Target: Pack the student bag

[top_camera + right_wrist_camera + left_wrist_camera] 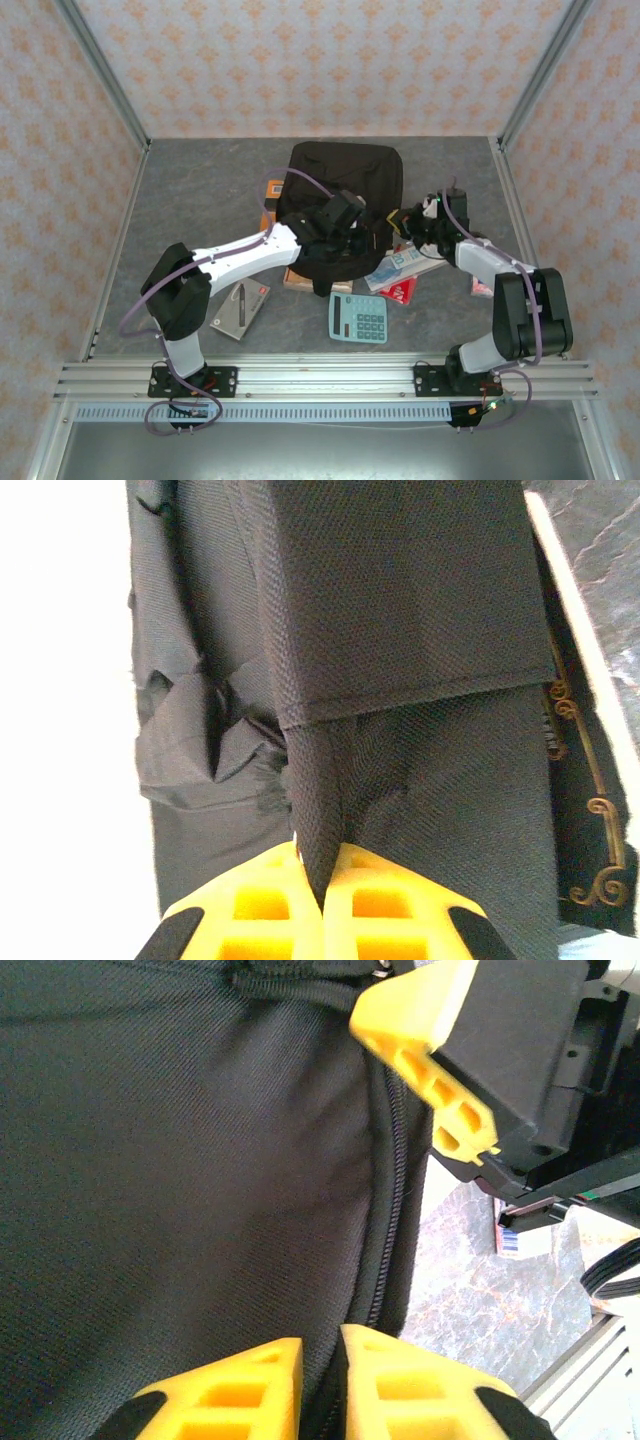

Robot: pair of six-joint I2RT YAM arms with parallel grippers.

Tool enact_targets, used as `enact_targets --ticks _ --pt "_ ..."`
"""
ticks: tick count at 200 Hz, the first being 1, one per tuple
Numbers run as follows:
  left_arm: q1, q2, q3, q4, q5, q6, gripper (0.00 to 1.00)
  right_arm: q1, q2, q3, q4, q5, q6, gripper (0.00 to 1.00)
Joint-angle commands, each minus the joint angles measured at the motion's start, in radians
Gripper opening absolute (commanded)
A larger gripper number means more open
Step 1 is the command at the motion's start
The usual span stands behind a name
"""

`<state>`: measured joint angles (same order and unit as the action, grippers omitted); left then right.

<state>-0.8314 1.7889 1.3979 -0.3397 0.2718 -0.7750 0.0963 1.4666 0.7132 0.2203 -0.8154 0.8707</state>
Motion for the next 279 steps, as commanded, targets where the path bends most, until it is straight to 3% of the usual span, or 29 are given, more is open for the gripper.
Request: enact_targets --ticks 1,35,56,87,147,221,279 --pt "-0.009 -0.041 -0.021 -0.010 -0.067 0.022 0.14 -0.007 -0.045 -0.062 0.448 -0.070 0.139 0.00" --pt "0.041 -0.090 -0.071 0.018 -0.123 -0.042 0.11 -0.008 -0.071 -0.103 0.621 -0.144 0.175 0.00" --pt "0.114 -0.101 -0.117 0.164 -0.030 -0.171 0.15 -0.007 -0.107 -0.125 0.617 -0.151 0.143 0.00" --pt "0.129 -0.024 -0.064 0.302 0.075 -0.263 0.24 -0.008 -0.111 -0.136 0.637 -0.174 0.142 0.00" --pt "0.147 0.056 -0.038 0.514 0.130 -0.372 0.31 -0.005 -0.117 -0.155 0.650 -0.178 0.148 0.00" --pt "0.153 0.092 -0.081 0.719 0.161 -0.440 0.31 -0.002 -0.117 -0.171 0.649 -0.168 0.148 0.00" --pt "0.156 0.155 -0.076 0.804 0.183 -0.486 0.20 0.000 -0.107 -0.173 0.656 -0.156 0.152 0.00"
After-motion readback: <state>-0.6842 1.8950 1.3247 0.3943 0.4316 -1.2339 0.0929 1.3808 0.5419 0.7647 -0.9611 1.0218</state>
